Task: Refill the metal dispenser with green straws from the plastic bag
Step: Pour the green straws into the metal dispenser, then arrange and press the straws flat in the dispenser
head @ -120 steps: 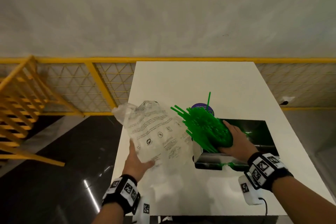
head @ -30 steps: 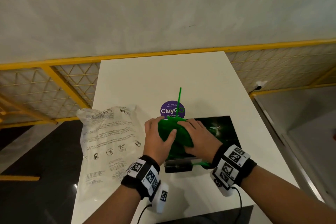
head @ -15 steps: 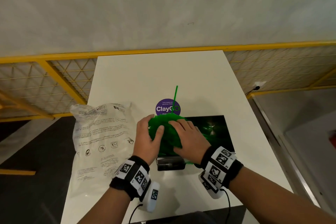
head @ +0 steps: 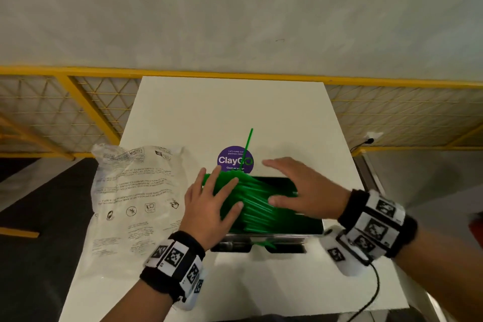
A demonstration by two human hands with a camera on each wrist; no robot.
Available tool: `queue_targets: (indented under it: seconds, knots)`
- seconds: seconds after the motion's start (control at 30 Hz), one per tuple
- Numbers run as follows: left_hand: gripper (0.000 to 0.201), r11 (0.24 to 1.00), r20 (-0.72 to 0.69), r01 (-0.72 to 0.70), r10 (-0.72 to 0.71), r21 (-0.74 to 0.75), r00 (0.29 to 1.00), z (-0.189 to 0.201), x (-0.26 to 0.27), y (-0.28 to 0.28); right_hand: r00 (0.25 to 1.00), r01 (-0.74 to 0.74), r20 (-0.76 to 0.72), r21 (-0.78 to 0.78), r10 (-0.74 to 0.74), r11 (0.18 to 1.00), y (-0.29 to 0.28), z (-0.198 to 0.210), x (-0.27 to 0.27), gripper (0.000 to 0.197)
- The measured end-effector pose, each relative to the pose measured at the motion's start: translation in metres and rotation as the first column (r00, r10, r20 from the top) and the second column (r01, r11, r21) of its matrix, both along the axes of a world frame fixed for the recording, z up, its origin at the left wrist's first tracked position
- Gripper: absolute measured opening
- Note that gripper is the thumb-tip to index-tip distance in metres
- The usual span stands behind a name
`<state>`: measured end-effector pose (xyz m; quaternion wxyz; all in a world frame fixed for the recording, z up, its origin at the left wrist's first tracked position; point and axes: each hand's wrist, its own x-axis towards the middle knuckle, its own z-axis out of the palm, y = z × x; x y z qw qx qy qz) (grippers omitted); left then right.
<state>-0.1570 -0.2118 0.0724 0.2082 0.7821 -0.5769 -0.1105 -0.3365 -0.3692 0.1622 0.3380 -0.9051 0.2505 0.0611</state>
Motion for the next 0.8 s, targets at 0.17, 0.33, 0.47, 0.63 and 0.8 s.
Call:
queue_targets:
  seconds: [0.17,0.33,0.47,0.63,0.8]
  knots:
    - [0.059,1.000,0.000,0.004,-0.004,0.024,1.000,-0.001,0.001,0.001,0.938,-0.057,-0.347,-0.187,-0.012,0.981,-0.111,0.035,0.001,0.060]
    - [0.061,0.998,-0.027,-0.030,0.032,0.058,0.999,-0.003,-0.001,0.004,0.751,-0.276,-0.660,-0.303,0.008,0.912,-0.183,-0.004,0.029,0.060]
    - [0.056,0.998,-0.014,-0.022,0.023,0.054,1.000,-0.004,-0.001,0.005,0.705,-0.422,-0.693,-0.240,0.150,0.874,-0.195,-0.060,0.068,0.062]
    - [0.053,0.999,-0.029,-0.053,0.053,0.011,0.998,-0.004,-0.004,0.005,0.631,-0.621,-0.698,-0.191,0.340,0.761,-0.183,-0.118,0.112,0.069]
    - [0.048,0.998,-0.027,-0.070,0.070,0.003,0.997,-0.004,-0.006,0.005,0.642,-0.632,-0.628,-0.110,0.440,0.767,-0.179,-0.155,0.138,0.075]
